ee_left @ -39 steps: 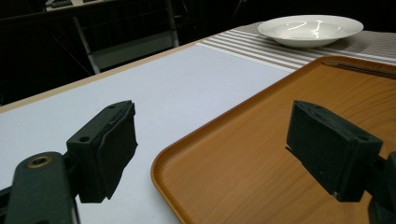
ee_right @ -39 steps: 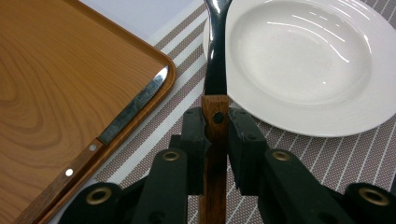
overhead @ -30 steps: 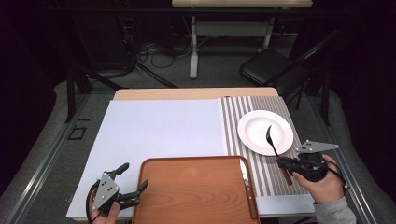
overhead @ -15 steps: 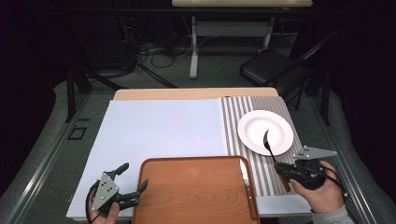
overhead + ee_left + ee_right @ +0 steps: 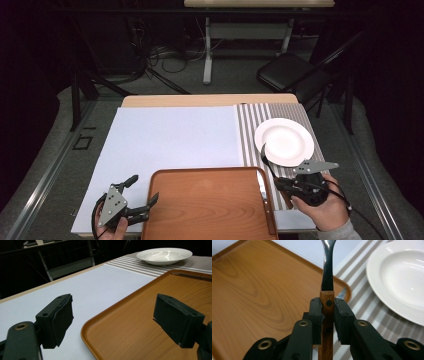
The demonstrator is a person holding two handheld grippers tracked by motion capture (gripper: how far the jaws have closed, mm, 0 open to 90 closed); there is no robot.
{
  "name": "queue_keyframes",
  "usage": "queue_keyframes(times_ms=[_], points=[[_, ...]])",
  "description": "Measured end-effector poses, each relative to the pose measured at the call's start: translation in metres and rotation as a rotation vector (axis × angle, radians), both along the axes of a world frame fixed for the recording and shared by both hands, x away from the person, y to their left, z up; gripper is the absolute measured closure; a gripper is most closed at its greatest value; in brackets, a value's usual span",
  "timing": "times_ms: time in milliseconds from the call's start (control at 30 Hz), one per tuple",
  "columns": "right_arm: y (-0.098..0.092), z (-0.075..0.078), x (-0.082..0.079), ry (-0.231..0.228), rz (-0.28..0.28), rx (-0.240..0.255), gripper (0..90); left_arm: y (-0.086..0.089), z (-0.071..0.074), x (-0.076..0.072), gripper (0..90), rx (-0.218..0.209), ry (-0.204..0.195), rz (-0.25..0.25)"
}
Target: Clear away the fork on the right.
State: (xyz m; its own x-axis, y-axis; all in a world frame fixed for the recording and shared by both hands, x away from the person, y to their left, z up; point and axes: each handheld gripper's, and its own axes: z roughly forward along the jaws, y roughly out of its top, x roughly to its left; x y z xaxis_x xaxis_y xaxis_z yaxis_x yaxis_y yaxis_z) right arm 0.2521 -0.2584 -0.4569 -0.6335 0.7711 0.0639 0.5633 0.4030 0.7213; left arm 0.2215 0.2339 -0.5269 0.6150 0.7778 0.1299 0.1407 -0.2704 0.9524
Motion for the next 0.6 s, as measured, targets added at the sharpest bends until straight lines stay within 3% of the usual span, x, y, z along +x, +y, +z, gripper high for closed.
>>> queue_keyframes(times_ms=[267, 600], points=[[0.020, -0.003, 0.003, 0.009, 0.055, 0.009, 77.5, 0.000, 0.000, 0.000, 15.6, -0.002, 0.000, 0.000], [0.028, -0.007, 0.004, 0.018, 0.082, 0.018, 77.5, 0.000, 0.000, -0.001, 15.6, -0.006, 0.000, -0.001]])
